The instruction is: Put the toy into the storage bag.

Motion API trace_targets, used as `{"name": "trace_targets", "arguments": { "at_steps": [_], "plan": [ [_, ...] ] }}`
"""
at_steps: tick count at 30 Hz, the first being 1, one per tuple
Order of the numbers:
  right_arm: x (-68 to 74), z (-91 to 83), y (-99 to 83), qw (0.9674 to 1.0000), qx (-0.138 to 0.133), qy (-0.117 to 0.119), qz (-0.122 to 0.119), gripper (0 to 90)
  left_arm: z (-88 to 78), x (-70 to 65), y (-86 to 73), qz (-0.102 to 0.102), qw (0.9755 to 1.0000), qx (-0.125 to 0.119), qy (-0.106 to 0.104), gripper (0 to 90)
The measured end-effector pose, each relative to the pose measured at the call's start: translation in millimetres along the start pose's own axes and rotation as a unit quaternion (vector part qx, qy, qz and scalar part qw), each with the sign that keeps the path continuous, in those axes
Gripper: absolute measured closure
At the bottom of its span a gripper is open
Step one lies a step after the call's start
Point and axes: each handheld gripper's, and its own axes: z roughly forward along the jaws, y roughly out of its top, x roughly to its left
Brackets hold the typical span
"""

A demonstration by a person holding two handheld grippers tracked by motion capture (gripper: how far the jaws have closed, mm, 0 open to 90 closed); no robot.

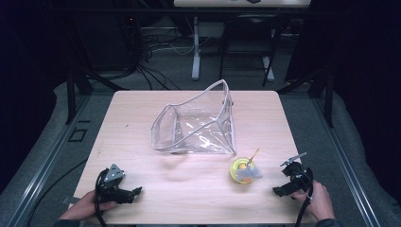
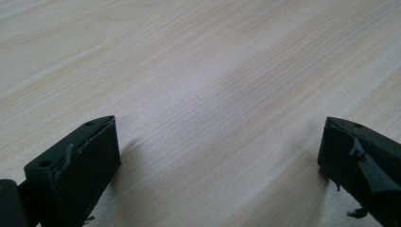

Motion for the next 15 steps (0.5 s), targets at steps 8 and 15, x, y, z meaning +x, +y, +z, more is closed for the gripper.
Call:
{"name": "trace_targets", "arguments": {
  "at_steps": [8, 15],
  "plan": [
    [0.5, -7.7, 1.8, 0.9999, -0.014, 0.005, -0.001, 2.0, -0.1, -0.1, 0.0, 0.000, 1.0000, 0.000, 0.000, 0.0],
    [5.3, -20.1, 3.5, 0.9996, -0.022, -0.003, -0.019, 3.4, -0.1, -0.1, -0.1, 0.000, 1.0000, 0.000, 0.000, 0.0]
  ]
}}
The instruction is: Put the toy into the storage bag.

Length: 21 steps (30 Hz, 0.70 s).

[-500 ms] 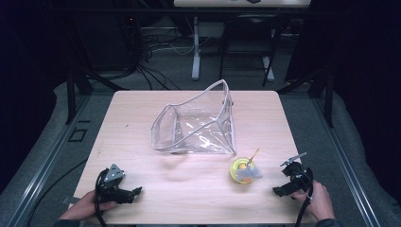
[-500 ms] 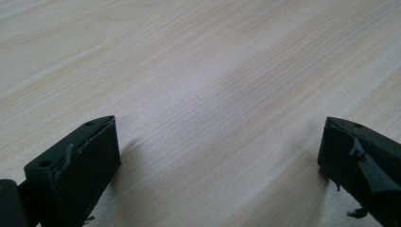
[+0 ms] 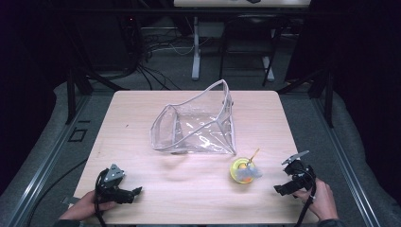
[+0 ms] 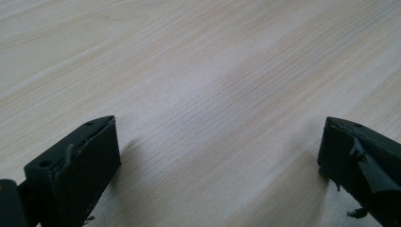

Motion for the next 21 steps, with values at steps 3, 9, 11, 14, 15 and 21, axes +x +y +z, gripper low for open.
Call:
{"name": "trace_targets", "arguments": {
  "at_steps": [3, 9, 11, 14, 15, 21],
  "plan": [
    [4.3, -8.1, 3.5, 0.9998, -0.015, 0.003, -0.009, 3.7, 0.0, 0.0, 0.0, 0.000, 1.0000, 0.000, 0.000, 0.0],
    [11.9, -17.6, 8.4, 0.9990, -0.034, 0.007, -0.030, 3.7, -0.1, 0.0, 0.0, 0.000, 1.0000, 0.000, 0.000, 0.0],
    [13.7, -20.0, 10.4, 0.9984, -0.040, 0.006, -0.040, 3.6, 0.0, -0.1, 0.0, -0.001, 1.0000, 0.000, 0.000, 0.0],
    [16.6, -23.5, 12.7, 0.9979, -0.041, 0.009, -0.049, 3.4, 0.0, -0.1, 0.0, -0.001, 1.0000, 0.000, 0.000, 0.0],
    [17.9, -24.0, 13.0, 0.9978, -0.044, 0.011, -0.048, 3.2, 0.0, -0.2, -0.1, -0.001, 1.0000, 0.000, 0.000, 0.0],
    [21.1, -33.7, 16.5, 0.9968, -0.055, 0.021, -0.055, 3.1, 0.3, -0.3, -0.1, -0.001, 1.0000, -0.001, 0.002, 0.0]
  ]
}}
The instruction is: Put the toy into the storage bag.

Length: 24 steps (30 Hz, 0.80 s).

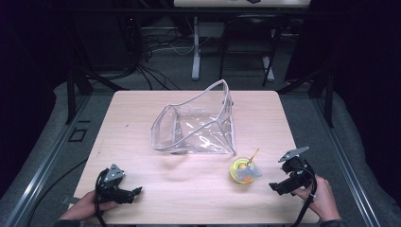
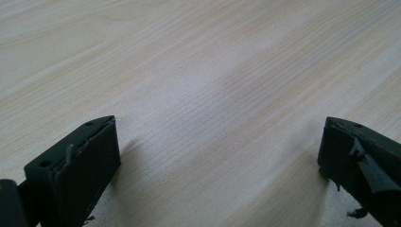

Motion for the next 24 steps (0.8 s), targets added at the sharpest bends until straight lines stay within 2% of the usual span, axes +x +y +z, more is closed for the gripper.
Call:
{"name": "trace_targets", "arguments": {
  "at_steps": [1, 3, 11, 18, 20, 24],
  "plan": [
    [1.3, -1.3, 0.9, 0.9999, -0.011, 0.004, 0.004, 3.2, 0.0, 0.0, 0.0, 0.000, 1.0000, 0.000, 0.000, 0.0],
    [2.0, -5.6, 4.6, 1.0000, -0.004, 0.004, -0.002, 3.2, 0.0, 0.1, 0.0, 0.000, 1.0000, 0.000, 0.000, 0.0],
    [2.2, -17.3, 19.3, 0.9997, -0.013, 0.011, -0.014, 3.1, 0.0, 0.0, 0.0, 0.000, 1.0000, 0.000, 0.000, 0.0],
    [4.9, -29.2, 35.4, 0.9993, -0.014, 0.002, -0.035, 3.0, 0.0, 0.0, 0.0, 0.000, 1.0000, 0.000, 0.000, 0.0],
    [6.2, -30.6, 40.2, 0.9991, -0.023, 0.005, -0.036, 3.3, 0.0, 0.0, 0.0, 0.000, 1.0000, 0.000, 0.000, 0.0],
    [7.5, -33.8, 48.1, 0.9988, -0.021, 0.005, -0.044, 4.0, -0.1, 0.1, 0.0, 0.001, 1.0000, 0.000, 0.000, 0.0]
  ]
}}
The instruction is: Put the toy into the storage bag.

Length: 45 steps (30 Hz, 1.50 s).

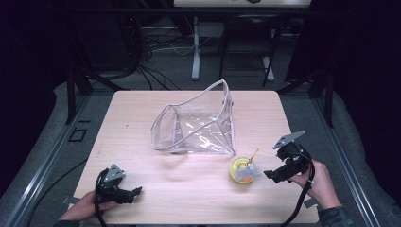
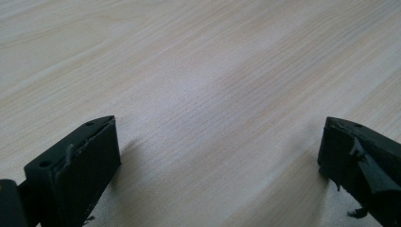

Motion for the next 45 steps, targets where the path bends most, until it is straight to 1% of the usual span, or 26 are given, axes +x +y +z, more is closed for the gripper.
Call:
{"name": "trace_targets", "arguments": {
  "at_steps": [1, 2, 6, 8, 10, 11, 12, 13, 14, 15, 16, 18, 19, 20, 22, 23, 25, 28, 29, 30, 33, 35, 36, 40, 41, 45],
  "plan": [
    [0.0, 0.0, 0.0, 1.0000, 0.000, 0.000, 0.000, 4.0, 0.0, 0.0, 0.0, 0.000, 1.0000, 0.000, 0.000, 0.0],
    [-0.2, -1.5, 3.2, 1.0000, -0.008, -0.002, -0.001, 4.6, 0.1, -0.1, 0.0, -0.001, 1.0000, 0.000, 0.000, 0.0],
    [0.7, -3.2, 9.5, 0.9999, -0.014, 0.001, -0.008, 4.6, 0.1, -0.1, 0.0, -0.001, 1.0000, 0.000, 0.000, 0.0],
    [1.5, -3.9, 12.5, 0.9997, -0.019, -0.001, -0.011, 6.5, 0.1, -0.1, 0.0, -0.001, 1.0000, 0.000, 0.000, 0.0],
    [2.6, -4.2, 15.2, 0.9996, -0.025, 0.004, -0.014, 8.9, 0.0, -0.1, 0.0, -0.001, 1.0000, 0.000, 0.000, 0.0],
    [3.1, -4.6, 16.6, 0.9995, -0.025, 0.006, -0.017, 11.5, 0.0, -0.1, 0.0, -0.001, 1.0000, 0.000, 0.000, 0.0],
    [4.6, -4.1, 17.6, 0.9993, -0.033, 0.008, -0.014, 14.9, 0.1, -0.1, 0.0, -0.001, 1.0000, 0.000, 0.000, 0.0],
    [4.6, -4.1, 17.6, 0.9993, -0.033, 0.008, -0.014, 14.9, 0.1, -0.1, 0.0, -0.001, 1.0000, 0.000, 0.000, 0.0],
    [6.0, -2.9, 20.5, 0.9988, -0.043, 0.014, -0.018, 19.3, 0.1, -0.1, 0.0, -0.001, 1.0000, 0.000, 0.000, 0.0],
    [7.1, -2.1, 21.5, 0.9987, -0.045, 0.017, -0.018, 24.0, 0.1, -0.1, 0.0, -0.001, 1.0000, 0.000, 0.000, 0.0],
    [8.9, -0.8, 23.0, 0.9987, -0.042, 0.016, -0.022, 27.1, 0.0, 0.0, 0.0, 0.000, 1.0000, 0.000, 0.000, 0.0],
    [10.5, -0.5, 24.1, 0.9988, -0.040, 0.014, -0.026, 28.6, 0.0, -0.1, 0.0, -0.001, 1.0000, 0.000, 0.000, 0.0],
    [11.0, -0.7, 25.2, 0.9987, -0.040, 0.012, -0.029, 31.7, 0.1, -0.1, 0.0, -0.001, 1.0000, 0.000, 0.000, 0.0],
    [11.8, -0.9, 25.8, 0.9984, -0.048, 0.011, -0.027, 37.4, 0.0, -0.1, 0.0, -0.001, 1.0000, 0.000, 0.000, 0.0],
    [13.4, -1.0, 26.4, 0.9978, -0.059, 0.013, -0.029, 44.4, 0.0, -0.1, 0.0, -0.001, 1.0000, 0.000, 0.000, 0.0],
    [14.0, -1.4, 26.6, 0.9977, -0.059, 0.015, -0.029, 47.9, 0.1, -0.1, 0.0, -0.001, 1.0000, 0.000, 0.000, 0.0],
    [15.2, -1.2, 27.2, 0.9975, -0.064, 0.014, -0.025, 52.2, 0.1, 0.0, 0.0, -0.001, 1.0000, 0.000, 0.000, 0.0],
    [17.2, 0.2, 28.8, 0.9970, -0.072, 0.016, -0.024, 59.6, 0.0, -0.1, 0.0, 0.000, 1.0000, 0.000, 0.000, 0.0],
    [17.5, 0.5, 29.6, 0.9974, -0.067, 0.014, -0.024, 60.1, 0.1, -0.1, 0.0, -0.001, 1.0000, 0.000, 0.000, 0.0],
    [17.8, 1.0, 30.2, 0.9973, -0.068, 0.012, -0.024, 62.5, 0.1, -0.1, 0.0, -0.001, 1.0000, 0.000, 0.000, 0.0],
    [17.7, 2.1, 31.2, 0.9971, -0.070, 0.015, -0.023, 65.1, 0.0, 0.0, 0.0, 0.000, 1.0000, 0.000, 0.000, 0.0],
    [17.8, 2.4, 31.6, 0.9973, -0.069, 0.016, -0.023, 65.3, 0.1, -0.1, 0.0, -0.001, 1.0000, 0.000, 0.000, 0.0],
    [18.1, 3.0, 32.2, 0.9974, -0.067, 0.012, -0.024, 65.6, 0.1, -0.1, 0.0, -0.001, 1.0000, 0.000, 0.000, 0.0],
    [18.7, 4.0, 34.3, 0.9972, -0.069, 0.012, -0.026, 68.9, 0.0, 0.0, 0.0, 0.000, 1.0000, 0.000, 0.000, 0.0],
    [18.9, 4.1, 34.5, 0.9971, -0.071, 0.011, -0.022, 69.8, 0.1, -0.1, 0.0, -0.001, 1.0000, 0.000, 0.000, 0.0],
    [18.5, 4.8, 35.2, 0.9970, -0.074, 0.009, -0.020, 71.3, 0.1, -0.1, 0.0, -0.001, 1.0000, 0.000, 0.000, 0.0]
  ]
}}
